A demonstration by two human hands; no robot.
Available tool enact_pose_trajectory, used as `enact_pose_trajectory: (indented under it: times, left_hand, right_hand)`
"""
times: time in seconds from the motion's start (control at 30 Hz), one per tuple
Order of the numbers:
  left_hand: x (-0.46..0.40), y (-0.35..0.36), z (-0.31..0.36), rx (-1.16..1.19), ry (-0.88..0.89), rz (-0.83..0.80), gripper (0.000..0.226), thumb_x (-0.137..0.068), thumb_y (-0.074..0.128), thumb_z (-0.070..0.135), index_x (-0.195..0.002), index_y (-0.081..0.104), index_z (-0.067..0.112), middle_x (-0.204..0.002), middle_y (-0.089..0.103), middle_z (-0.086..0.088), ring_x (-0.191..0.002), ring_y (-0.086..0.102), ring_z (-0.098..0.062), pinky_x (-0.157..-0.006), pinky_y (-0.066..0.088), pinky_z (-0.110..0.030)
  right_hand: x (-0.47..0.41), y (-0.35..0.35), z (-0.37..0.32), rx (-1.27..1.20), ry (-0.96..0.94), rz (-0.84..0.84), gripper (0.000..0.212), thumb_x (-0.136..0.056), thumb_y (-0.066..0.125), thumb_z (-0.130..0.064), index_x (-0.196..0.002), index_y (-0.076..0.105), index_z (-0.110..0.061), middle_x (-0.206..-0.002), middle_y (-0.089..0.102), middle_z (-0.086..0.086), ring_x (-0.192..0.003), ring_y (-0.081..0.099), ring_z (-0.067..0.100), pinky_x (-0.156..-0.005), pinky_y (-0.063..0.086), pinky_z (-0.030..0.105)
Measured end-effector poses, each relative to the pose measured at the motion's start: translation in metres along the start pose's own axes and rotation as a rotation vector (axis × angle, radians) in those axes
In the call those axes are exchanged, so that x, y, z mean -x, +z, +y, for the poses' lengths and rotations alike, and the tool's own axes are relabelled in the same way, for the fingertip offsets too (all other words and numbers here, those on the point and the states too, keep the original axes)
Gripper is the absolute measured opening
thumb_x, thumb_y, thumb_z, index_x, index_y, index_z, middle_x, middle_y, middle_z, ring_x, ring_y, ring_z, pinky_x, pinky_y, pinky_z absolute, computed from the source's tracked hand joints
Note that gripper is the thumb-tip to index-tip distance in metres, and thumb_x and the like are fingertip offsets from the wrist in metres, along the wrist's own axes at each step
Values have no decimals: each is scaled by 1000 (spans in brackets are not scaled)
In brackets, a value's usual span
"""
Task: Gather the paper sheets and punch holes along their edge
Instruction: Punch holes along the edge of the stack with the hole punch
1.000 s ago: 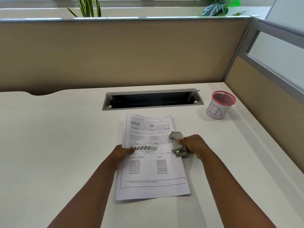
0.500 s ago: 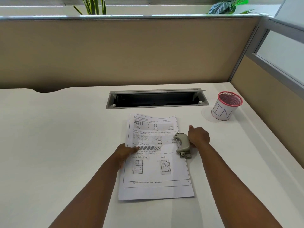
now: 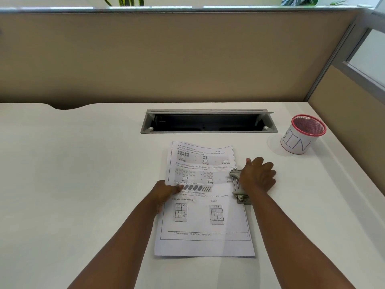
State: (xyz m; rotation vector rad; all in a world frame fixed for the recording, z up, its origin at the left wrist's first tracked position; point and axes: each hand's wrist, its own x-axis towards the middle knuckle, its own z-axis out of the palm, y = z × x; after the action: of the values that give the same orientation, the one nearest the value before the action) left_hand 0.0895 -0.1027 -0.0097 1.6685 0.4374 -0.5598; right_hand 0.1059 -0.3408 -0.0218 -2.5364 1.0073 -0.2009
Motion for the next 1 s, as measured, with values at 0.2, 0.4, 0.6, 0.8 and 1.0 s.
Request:
enact_pose_trajectory:
  times: [0.2,0.4,0.6,0.8,1.0]
  left_hand:
    - [-5,0,-2,7,-18,10,48,-81,69,11,-122,53,-9,-121,62,-26,-111,60,-38,-101,46,-46]
    - [-9,0,-2,5,-29,-11,45,-82,69,11,-121,55,-8,-118,63,-27,-110,61,-39,-100,46,-51]
    - [-12,-1,-3,27,-30,-19,42,-82,68,8,-119,57,-9,-116,64,-27,-107,62,-37,-98,48,-47]
    - [-7,-1,-1,31,-9,-29,35,-82,67,6,-113,61,-8,-110,66,-25,-90,64,-30,-82,52,-34]
    - [-3,-1,2,27,-24,-13,38,-81,68,7,-115,59,-8,-114,65,-25,-102,63,-35,-97,48,-43]
  right_hand:
    - [-5,6,4,16,-23,4,35,-96,38,-33,-118,50,-9,-124,44,20,-114,40,37,-95,32,44]
    - [-7,14,12,-14,-40,41,26,-94,43,-29,-115,51,-14,-125,42,16,-114,38,35,-94,31,43]
    - [-8,20,11,-38,-16,76,25,-94,44,-29,-114,50,-15,-126,42,13,-113,38,33,-92,30,42]
    - [-9,17,11,-73,2,48,30,-94,42,-34,-118,49,-17,-130,41,11,-117,37,32,-95,28,42]
    - [-13,0,3,-171,98,-143,46,-94,30,-50,-125,44,-20,-138,37,11,-125,33,32,-103,24,45]
